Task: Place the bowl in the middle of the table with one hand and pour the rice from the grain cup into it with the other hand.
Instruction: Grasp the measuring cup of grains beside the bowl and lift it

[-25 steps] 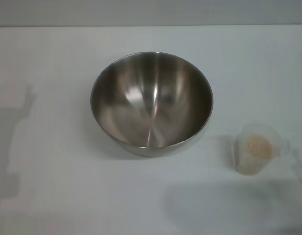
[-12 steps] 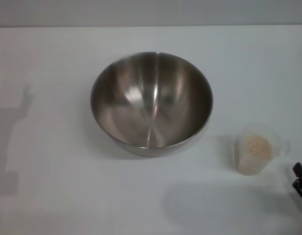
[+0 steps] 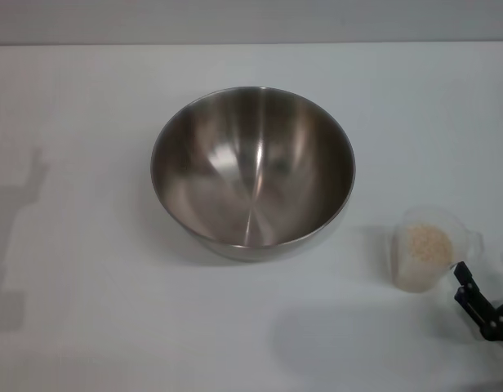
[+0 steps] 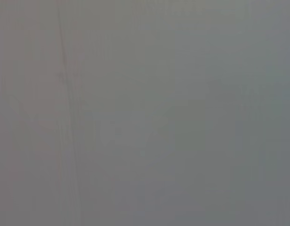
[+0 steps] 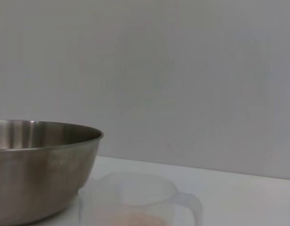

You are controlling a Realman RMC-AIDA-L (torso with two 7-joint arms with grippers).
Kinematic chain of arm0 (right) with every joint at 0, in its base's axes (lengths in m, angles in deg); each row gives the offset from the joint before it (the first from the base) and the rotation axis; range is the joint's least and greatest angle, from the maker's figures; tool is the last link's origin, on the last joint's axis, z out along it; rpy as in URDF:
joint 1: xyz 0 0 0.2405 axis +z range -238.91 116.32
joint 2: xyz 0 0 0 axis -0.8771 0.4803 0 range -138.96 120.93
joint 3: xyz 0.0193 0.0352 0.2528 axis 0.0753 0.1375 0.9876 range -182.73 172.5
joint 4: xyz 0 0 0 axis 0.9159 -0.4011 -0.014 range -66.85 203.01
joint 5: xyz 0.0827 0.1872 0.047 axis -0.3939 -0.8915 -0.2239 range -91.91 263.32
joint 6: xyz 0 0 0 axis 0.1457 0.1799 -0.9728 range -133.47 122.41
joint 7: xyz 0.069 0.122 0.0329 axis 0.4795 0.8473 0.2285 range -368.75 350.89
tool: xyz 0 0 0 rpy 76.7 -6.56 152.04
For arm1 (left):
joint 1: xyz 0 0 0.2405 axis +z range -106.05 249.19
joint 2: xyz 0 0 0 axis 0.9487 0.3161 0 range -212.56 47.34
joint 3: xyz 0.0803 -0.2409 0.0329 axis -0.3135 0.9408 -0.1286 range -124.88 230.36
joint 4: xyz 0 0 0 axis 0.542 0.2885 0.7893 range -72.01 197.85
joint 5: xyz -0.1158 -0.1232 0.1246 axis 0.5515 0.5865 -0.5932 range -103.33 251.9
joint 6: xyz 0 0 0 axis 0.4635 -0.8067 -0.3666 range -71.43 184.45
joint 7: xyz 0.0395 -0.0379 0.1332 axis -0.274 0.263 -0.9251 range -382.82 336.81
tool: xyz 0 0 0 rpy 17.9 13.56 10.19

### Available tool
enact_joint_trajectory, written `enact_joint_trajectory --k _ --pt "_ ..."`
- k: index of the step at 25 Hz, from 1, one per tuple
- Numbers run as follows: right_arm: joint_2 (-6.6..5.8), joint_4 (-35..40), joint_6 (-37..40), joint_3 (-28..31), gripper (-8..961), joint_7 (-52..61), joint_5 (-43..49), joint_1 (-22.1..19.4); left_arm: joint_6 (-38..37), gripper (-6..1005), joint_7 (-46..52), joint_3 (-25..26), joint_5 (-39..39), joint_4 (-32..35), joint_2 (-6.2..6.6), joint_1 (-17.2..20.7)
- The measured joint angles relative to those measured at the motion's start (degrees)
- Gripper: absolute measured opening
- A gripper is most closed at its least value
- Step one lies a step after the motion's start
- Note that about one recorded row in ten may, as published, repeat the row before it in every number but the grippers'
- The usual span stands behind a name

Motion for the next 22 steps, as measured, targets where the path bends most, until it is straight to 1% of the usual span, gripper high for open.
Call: enact_joint_trajectory --k 15,22 --pt "-0.13 0.3 0.5 0.5 830 -0.1 -0.4 1.2 0.6 859 0.1 -0.4 0.0 1.5 -0.15 0.5" --pt "-0.12 0.5 0.3 2.0 829 0.2 -0.5 1.3 0.6 859 0.1 -0.5 0.0 1.5 -0.15 1.0"
